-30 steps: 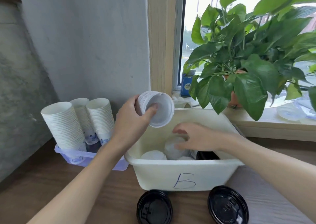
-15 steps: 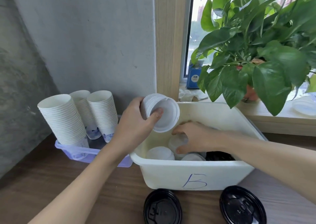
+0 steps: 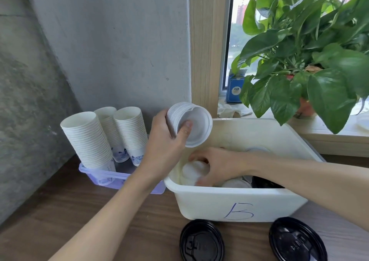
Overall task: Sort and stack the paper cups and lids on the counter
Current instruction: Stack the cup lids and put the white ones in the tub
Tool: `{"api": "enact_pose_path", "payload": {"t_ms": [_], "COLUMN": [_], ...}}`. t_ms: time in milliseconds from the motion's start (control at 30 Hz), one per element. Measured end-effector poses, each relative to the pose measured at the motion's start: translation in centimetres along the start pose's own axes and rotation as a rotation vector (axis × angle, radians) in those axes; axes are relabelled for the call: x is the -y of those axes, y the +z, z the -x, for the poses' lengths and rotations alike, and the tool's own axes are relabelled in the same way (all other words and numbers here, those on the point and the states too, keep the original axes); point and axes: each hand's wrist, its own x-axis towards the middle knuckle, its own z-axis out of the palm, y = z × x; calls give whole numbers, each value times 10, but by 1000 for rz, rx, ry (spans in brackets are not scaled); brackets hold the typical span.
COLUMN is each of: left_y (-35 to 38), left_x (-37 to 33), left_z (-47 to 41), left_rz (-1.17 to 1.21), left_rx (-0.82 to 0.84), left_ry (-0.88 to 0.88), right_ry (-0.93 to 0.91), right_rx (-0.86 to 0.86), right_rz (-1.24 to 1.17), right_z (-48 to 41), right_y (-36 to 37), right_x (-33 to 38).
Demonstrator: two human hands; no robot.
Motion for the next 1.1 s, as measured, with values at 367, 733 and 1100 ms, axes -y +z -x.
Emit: {"api": "enact_pose_path", "payload": {"t_ms": [367,733,1100], "left_y": [-1,3,20], "left_x": [-4,-26,-46], "left_z": [1,-11,4], "left_rz": [59,34,75], "left_rx": [-50,-40,83], "left_ry": [-19,-41,130], "right_ry": [-52,-101,-249], "right_rx": [-283,-568,-747], "right_rz": [-254,-974,-1081], "right_z": [19,82,78], "right_y": [-25,-53,-44], "right_x": [4,8,43]}}
